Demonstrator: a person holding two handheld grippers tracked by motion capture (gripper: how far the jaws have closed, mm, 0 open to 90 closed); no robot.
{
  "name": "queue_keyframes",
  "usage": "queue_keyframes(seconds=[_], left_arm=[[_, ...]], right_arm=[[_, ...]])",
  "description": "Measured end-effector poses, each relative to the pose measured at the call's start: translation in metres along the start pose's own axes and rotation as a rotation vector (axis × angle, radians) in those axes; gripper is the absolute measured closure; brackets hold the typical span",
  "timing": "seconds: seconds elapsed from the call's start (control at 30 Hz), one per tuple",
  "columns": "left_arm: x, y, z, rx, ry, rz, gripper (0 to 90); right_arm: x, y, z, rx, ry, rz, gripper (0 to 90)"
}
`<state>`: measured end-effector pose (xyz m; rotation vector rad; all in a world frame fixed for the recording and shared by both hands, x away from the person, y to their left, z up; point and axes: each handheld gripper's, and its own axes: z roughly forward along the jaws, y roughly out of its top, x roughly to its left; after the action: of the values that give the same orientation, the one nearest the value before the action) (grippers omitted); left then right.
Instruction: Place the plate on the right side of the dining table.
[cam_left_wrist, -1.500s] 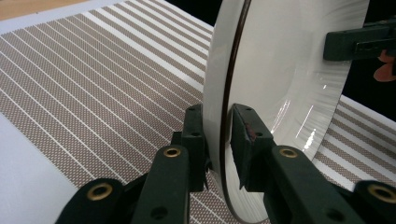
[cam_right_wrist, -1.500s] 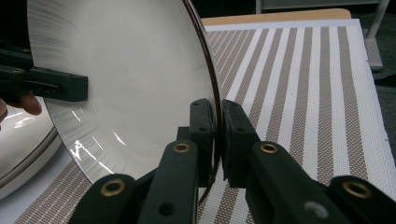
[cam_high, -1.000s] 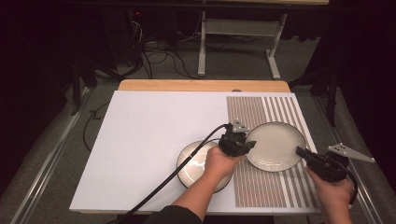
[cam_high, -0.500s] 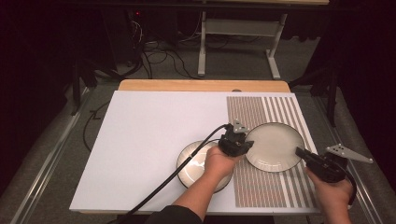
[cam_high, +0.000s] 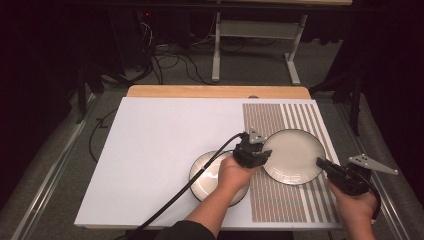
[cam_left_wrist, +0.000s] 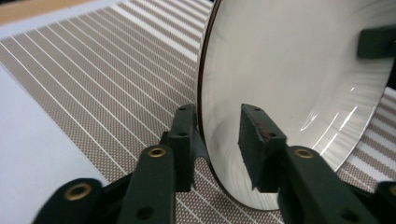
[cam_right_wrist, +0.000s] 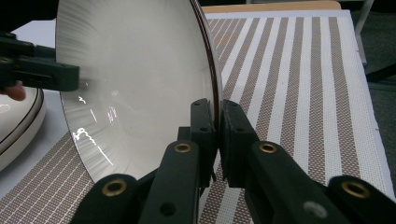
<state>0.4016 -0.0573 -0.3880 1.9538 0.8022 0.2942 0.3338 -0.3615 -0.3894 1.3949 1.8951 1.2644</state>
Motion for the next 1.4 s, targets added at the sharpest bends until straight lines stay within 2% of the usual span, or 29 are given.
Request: queue_keyframes(seconds=[0.07,0.3,0.67,0.87,1.0,1.4], left_arm=[[0.000,-0.001,-0.005,-0.012,0.012,0.015,61.7],[0.010,-0.007,-0.029,-0.035,0.033,0.016,53.2],[0.029,-0.028,-0.081,-0.086,0.065,0.017,45.3],[0.042,-0.042,-0.111,-0.111,0.083,0.004,42.9],[0.050,-0.053,-0.133,-0.130,0.112,0.008,42.8],[0.074,-0.089,-0.192,-0.162,0.146,-0.033,28.9]], right_arm=[[-0.001,0.000,0.000,0.003,-0.001,0.004,86.8],[0.000,0.000,0.001,0.007,-0.011,0.006,86.7],[0.003,0.001,0.001,0.007,-0.023,0.000,86.6],[0.003,0.002,0.001,0.011,-0.029,-0.001,86.4],[0.003,0.001,0.001,0.015,-0.032,0.001,86.3],[0.001,0.001,0.003,0.028,-0.046,0.017,85.5]])
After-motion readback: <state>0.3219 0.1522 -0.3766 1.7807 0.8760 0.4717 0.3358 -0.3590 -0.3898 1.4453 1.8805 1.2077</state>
